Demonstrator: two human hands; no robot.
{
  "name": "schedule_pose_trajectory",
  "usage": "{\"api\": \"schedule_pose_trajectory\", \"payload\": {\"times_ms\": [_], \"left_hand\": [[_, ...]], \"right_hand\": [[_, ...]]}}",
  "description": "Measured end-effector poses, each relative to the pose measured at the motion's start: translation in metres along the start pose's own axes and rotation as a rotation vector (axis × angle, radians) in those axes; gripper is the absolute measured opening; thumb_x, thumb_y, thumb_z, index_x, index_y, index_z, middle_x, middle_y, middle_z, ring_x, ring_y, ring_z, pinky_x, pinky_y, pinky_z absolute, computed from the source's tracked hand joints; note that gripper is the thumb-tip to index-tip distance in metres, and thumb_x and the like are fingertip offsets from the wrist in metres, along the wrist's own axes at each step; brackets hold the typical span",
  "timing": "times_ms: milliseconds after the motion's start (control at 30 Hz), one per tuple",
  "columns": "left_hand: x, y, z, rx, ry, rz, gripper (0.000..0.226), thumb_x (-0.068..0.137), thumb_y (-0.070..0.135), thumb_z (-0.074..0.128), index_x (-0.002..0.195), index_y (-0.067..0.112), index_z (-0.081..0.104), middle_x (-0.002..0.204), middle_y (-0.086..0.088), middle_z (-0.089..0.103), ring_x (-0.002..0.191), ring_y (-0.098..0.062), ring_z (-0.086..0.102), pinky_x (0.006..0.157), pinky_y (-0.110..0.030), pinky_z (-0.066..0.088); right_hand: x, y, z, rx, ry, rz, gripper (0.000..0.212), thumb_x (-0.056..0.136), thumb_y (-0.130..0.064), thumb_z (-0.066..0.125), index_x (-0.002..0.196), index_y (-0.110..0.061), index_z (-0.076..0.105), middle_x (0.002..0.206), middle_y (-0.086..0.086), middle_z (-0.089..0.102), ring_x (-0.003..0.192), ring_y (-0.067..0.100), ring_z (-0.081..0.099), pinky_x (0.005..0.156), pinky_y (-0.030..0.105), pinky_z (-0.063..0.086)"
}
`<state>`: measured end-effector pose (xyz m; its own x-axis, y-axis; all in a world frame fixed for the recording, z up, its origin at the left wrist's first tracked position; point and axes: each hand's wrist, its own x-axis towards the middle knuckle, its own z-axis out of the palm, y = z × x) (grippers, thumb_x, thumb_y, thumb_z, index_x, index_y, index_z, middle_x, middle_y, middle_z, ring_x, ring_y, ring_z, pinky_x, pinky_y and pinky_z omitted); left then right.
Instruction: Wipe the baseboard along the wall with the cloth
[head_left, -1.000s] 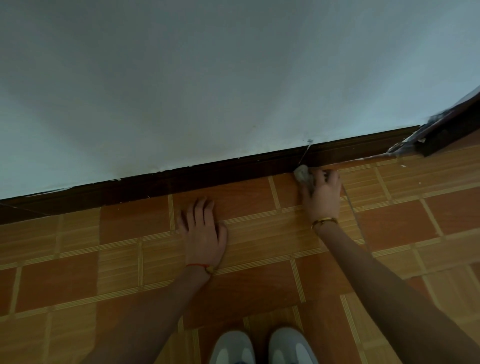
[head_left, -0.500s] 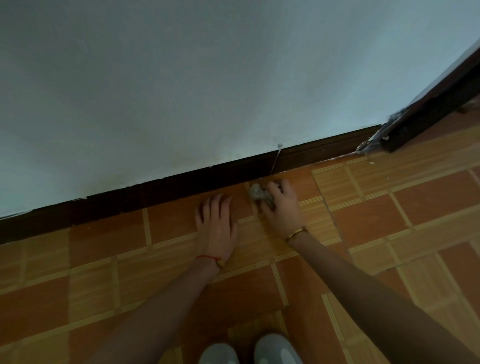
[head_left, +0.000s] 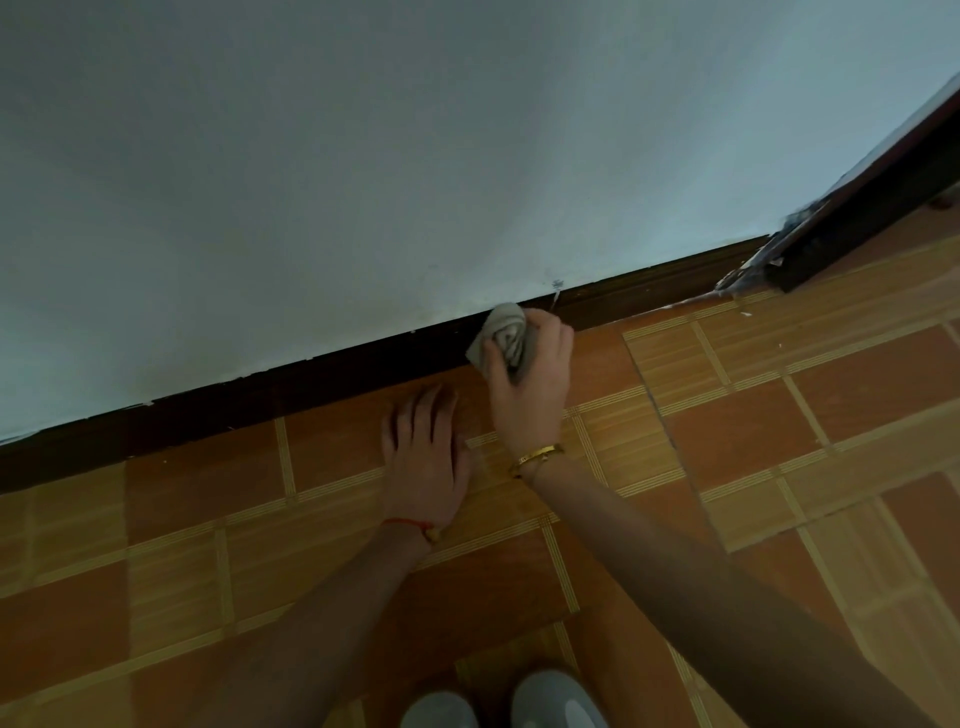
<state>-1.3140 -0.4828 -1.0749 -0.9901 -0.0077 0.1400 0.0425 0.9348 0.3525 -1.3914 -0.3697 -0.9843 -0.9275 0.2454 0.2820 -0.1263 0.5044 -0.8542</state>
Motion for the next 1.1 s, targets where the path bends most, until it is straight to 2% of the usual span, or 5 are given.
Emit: {"api": "schedule_pose_trajectory", "payload": {"times_ms": [233, 567, 733, 900, 1100], "left_hand": [[0.000, 0.001, -0.001, -0.012, 0.014, -0.005, 0.051, 0.096, 0.028, 0.041, 0.142, 0.011, 0.051, 0.145, -0.010, 0.049, 0.135, -0.032, 0.043, 0.117, -0.057, 0.027], [0.000, 0.001, -0.003, 0.010, 0.009, -0.003, 0.052, 0.096, 0.030, 0.040, 0.143, 0.010, 0.050, 0.145, -0.012, 0.049, 0.133, -0.033, 0.044, 0.117, -0.055, 0.026], [0.000, 0.002, -0.003, -0.007, 0.005, -0.005, 0.051, 0.096, 0.028, 0.040, 0.144, 0.011, 0.049, 0.146, -0.011, 0.048, 0.135, -0.031, 0.042, 0.117, -0.057, 0.026], [0.000, 0.002, -0.002, -0.024, -0.003, -0.020, 0.051, 0.096, 0.028, 0.040, 0.143, 0.011, 0.049, 0.146, -0.010, 0.048, 0.137, -0.030, 0.041, 0.118, -0.057, 0.024], [0.000, 0.003, -0.003, -0.014, -0.002, -0.020, 0.052, 0.095, 0.029, 0.039, 0.143, 0.011, 0.049, 0.145, -0.011, 0.048, 0.135, -0.032, 0.042, 0.117, -0.058, 0.025]], "right_hand": [[0.050, 0.024, -0.037, -0.001, 0.311, 0.285, 0.032, 0.089, -0.013, 0.062, 0.118, -0.004, 0.050, 0.119, 0.013, 0.049, 0.097, 0.015, 0.052, 0.067, -0.005, 0.037], [0.000, 0.002, 0.008, 0.025, 0.001, 0.064, 0.031, 0.081, 0.000, 0.067, 0.108, -0.003, 0.051, 0.108, 0.012, 0.048, 0.089, -0.007, 0.044, 0.072, -0.001, 0.037], [0.031, 0.019, -0.016, -0.013, 0.173, 0.236, 0.035, 0.084, 0.000, 0.064, 0.116, -0.005, 0.051, 0.120, 0.009, 0.048, 0.101, 0.008, 0.048, 0.076, -0.001, 0.040], [0.064, 0.040, -0.046, -0.052, 0.277, 0.297, 0.034, 0.086, -0.004, 0.062, 0.117, -0.005, 0.048, 0.117, 0.012, 0.048, 0.098, 0.015, 0.051, 0.078, 0.019, 0.044], [0.030, 0.019, -0.019, -0.046, 0.070, 0.180, 0.033, 0.083, 0.000, 0.066, 0.111, -0.004, 0.049, 0.113, 0.010, 0.047, 0.090, 0.004, 0.047, 0.071, -0.001, 0.040]]}}
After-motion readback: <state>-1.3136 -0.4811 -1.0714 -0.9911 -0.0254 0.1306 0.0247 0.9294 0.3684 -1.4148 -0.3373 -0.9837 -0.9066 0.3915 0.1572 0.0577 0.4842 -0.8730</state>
